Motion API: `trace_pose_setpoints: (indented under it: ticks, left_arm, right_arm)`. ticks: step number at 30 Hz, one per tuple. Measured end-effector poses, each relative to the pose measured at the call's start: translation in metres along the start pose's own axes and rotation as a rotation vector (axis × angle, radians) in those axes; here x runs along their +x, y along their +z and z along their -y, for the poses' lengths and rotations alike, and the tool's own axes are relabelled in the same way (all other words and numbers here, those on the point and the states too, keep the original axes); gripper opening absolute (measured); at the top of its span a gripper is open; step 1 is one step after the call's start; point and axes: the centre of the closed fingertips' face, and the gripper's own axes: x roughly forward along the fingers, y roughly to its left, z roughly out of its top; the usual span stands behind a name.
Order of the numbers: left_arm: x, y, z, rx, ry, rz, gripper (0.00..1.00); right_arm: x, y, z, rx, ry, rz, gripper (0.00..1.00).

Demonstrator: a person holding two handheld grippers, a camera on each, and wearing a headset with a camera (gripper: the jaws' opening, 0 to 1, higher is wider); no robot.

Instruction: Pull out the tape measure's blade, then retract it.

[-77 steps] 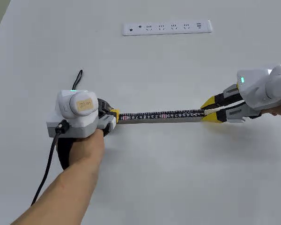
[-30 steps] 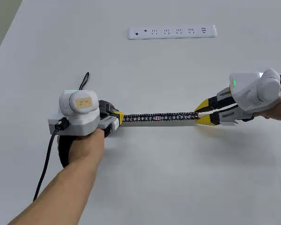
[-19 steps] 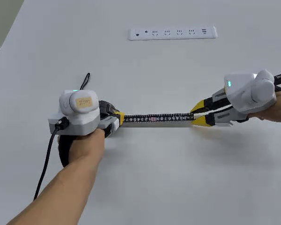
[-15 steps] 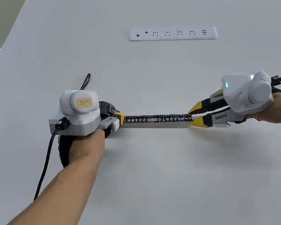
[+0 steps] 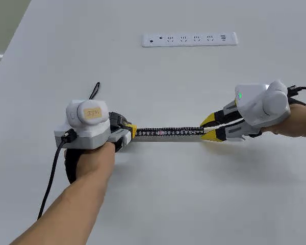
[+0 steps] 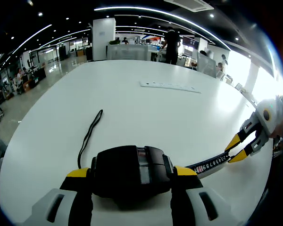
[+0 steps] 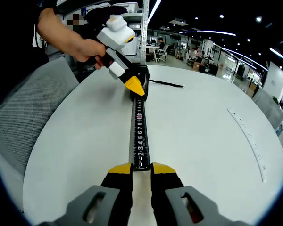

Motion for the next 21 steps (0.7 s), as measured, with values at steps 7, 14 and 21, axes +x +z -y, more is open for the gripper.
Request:
trace_pose_setpoints:
  ticks: [7,14,21]
  left_arm:
    - [0.001,0.000,0.000,-0.001,-0.003,-0.003,0.64]
    - [0.001,0.000,0.000,-0.003,-0.005,-0.006,0.64]
    - [0.001,0.000,0.000,-0.006,-0.008,-0.008,0.64]
  right_arm:
    - [0.006,0.004,-0.001,0.005,0.004,0.006,0.12]
    - [0.012,0.009,0.000,0.008,0.005,0.013,0.12]
    - [0.018,0.014,0.000,0.014,0.007,0.020,0.12]
